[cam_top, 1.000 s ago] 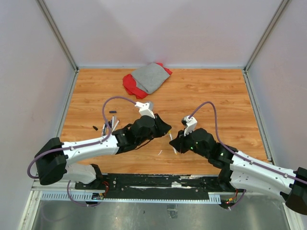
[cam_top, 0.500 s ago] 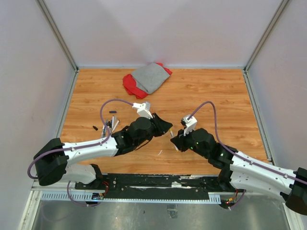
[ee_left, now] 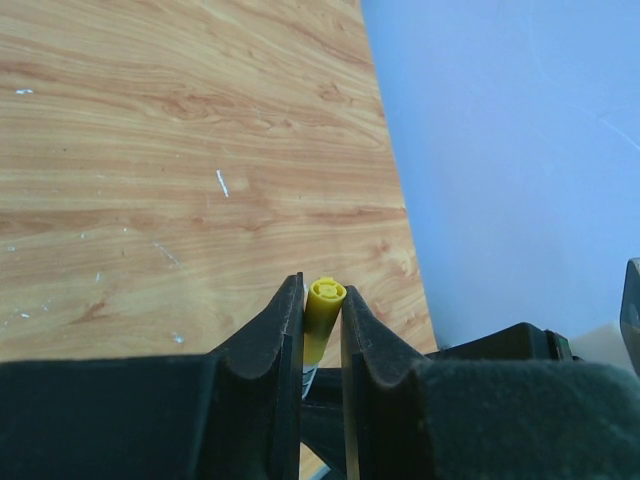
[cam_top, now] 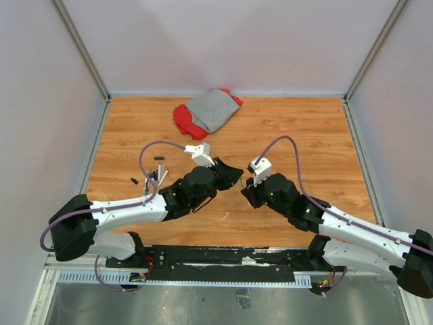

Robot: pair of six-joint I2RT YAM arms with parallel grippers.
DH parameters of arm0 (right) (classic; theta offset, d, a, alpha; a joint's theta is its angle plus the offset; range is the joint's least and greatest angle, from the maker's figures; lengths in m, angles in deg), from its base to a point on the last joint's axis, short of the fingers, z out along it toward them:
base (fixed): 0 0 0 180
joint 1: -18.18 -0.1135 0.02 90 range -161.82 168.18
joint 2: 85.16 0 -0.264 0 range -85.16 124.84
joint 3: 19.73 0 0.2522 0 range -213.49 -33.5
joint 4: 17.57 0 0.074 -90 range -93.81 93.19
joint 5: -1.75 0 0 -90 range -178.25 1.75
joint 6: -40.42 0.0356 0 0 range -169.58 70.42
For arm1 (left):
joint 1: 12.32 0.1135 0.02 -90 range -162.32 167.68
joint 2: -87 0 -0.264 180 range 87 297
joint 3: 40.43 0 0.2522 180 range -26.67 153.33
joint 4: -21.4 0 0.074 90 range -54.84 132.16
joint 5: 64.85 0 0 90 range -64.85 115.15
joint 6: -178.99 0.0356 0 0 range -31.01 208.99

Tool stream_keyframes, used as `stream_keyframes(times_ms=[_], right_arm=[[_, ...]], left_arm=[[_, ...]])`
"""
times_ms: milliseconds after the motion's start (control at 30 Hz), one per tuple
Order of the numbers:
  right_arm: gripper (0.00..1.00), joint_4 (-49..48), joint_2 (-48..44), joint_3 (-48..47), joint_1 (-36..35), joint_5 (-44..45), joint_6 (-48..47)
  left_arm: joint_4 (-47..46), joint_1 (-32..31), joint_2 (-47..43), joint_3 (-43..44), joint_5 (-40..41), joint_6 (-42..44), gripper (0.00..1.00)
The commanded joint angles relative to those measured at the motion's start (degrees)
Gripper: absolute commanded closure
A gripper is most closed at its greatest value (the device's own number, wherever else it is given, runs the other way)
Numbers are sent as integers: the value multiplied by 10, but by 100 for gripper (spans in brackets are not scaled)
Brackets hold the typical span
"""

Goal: Insert the pens into the pen caps
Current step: Press the pen cap onto the pen.

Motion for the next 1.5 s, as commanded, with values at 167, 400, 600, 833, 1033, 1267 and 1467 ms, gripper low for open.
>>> stream_keyframes(times_ms=[167,400,600,833,1033,1267,1467], right_arm=[[99,-159,3,-102,39,-3,-24],[100,-165,13,-134,53,-10,-43],[100,-181,27,-171,58,-13,-85],[100,-189,40,-193,60,-18,-113],[99,-144,23,-149,60,-44,-85],[99,-78,-16,-79,59,-53,-17],[99,-24,-21,-42,60,-33,20]], left_arm=[[22,-55,24,1,-113,-23,100],[10,-63,39,-1,-121,-28,100],[-7,-70,53,-1,-134,-34,100],[-14,-77,60,-2,-136,-36,100],[33,-77,20,24,-86,4,99],[89,-77,-43,51,-23,55,59],[127,-74,-79,57,11,81,40]])
